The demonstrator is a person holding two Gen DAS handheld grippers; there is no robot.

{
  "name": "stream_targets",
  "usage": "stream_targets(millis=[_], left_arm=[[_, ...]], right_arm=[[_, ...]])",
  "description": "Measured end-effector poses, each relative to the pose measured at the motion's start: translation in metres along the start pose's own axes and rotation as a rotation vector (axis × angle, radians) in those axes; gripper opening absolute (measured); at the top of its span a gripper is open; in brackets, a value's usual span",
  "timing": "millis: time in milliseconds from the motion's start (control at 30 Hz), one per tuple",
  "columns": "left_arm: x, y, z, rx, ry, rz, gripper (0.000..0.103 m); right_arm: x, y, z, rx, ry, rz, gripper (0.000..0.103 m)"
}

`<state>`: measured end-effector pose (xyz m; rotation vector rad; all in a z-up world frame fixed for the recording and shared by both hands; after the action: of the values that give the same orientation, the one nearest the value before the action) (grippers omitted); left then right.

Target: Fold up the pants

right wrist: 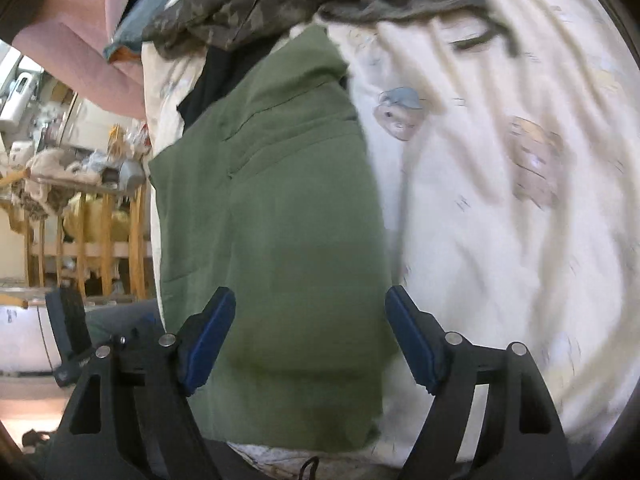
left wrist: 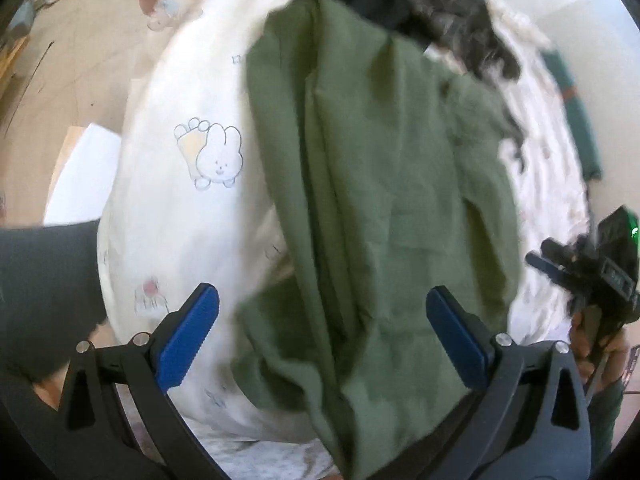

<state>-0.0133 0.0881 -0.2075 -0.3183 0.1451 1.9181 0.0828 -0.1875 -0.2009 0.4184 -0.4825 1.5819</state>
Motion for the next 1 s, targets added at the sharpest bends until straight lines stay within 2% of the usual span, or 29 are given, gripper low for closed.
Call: stream_targets(millis=[67, 167, 300, 433, 500, 567, 633, 667, 733, 767, 800, 833, 1000], left_arm=[[0.006, -0.002, -0.001, 0.015, -0.009, 0.038, 0.102], [0.009, 0.008, 0.002, 0.033, -0.011, 0.002, 0.102], [0.008, 0.034, 0.004, 0.070, -0.005, -0.017, 0.102], [-0.002, 0.060, 0.015, 0.081, 0.006, -0.062, 0.102], [-0.006, 0.075, 0.021, 0.091, -0.005, -0.076, 0.102], [-0.007, 0.093, 0.021, 0.120, -0.015, -0.061, 0.102], [-0.012, 0.115, 0.008, 0.195, 0.007, -0.032, 0.102], [-0.016, 0.124, 0.001, 0.229, 0.026, -0.034, 0.102], [-0.022, 0.138, -0.011, 0.266, 0.025, -0.031, 0.101], [-0.025, 0.142, -0.014, 0.271, 0.031, -0.030, 0.101], [-0.028, 0.145, -0.014, 0.270, 0.035, -0.032, 0.101], [-0.032, 0.145, -0.013, 0.260, 0.044, -0.044, 0.101], [-0.039, 0.132, -0.013, 0.200, 0.024, -0.076, 0.101]], right_arm=[[0.000, -0.004, -0.006, -0.002, 0.017, -0.015, 0.080], [0.008, 0.003, 0.001, -0.021, 0.000, 0.021, 0.080], [0.009, 0.028, 0.014, -0.040, 0.012, 0.022, 0.080], [0.015, 0.070, 0.021, -0.021, 0.012, 0.004, 0.080], [0.013, 0.090, 0.025, -0.038, 0.018, -0.053, 0.080], [0.003, 0.109, 0.028, -0.070, -0.008, -0.193, 0.080], [-0.008, 0.126, 0.028, -0.103, -0.041, -0.339, 0.080], [-0.012, 0.132, 0.026, -0.122, -0.046, -0.373, 0.080], [-0.014, 0.140, 0.020, -0.153, -0.017, -0.384, 0.080], [-0.015, 0.145, 0.015, -0.146, -0.023, -0.409, 0.080], [-0.014, 0.149, 0.008, -0.132, -0.065, -0.441, 0.080], [-0.012, 0.153, 0.000, -0.113, -0.088, -0.451, 0.080], [-0.009, 0.158, -0.009, -0.112, -0.084, -0.436, 0.080]])
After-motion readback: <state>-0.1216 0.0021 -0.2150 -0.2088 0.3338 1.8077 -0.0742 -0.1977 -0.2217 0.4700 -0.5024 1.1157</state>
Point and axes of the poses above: each gripper's, at about its wrist camera, not at the fingertips, and z roughly against the way its jaws point, x to its left, y to its underside, the point moved 8 cm from there along -z, roughly the way its jaws point, and after that the axes turned 4 degrees about -y, right-handed, at the moved point
